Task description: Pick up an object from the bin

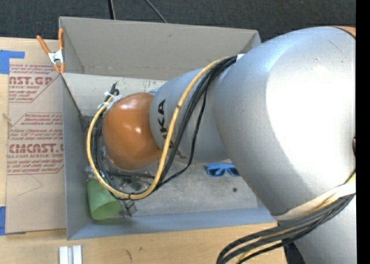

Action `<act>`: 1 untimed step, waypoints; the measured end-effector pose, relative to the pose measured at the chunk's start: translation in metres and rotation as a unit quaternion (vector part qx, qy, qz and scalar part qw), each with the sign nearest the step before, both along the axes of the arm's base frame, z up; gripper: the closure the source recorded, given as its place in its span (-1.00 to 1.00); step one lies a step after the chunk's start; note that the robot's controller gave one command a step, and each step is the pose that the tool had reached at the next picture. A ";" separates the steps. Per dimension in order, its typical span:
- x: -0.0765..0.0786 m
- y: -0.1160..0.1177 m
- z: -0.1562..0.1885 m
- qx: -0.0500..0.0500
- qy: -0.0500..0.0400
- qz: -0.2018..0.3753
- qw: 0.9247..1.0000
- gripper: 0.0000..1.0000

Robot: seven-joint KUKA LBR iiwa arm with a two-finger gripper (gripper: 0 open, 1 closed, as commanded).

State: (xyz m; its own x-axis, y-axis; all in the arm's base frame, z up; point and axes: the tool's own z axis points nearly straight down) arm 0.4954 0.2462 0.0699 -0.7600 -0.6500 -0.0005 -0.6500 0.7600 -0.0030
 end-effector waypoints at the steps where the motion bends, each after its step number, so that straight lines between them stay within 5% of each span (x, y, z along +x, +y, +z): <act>1: 0.001 -0.002 0.000 0.000 0.000 -0.002 1.000 1.00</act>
Offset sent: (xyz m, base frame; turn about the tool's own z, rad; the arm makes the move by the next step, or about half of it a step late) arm 0.0000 0.0000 0.0000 0.0000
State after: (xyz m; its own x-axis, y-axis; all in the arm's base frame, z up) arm 0.4964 0.2443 0.0701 -0.7623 -0.6472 -0.0005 -0.6472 0.7623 -0.0037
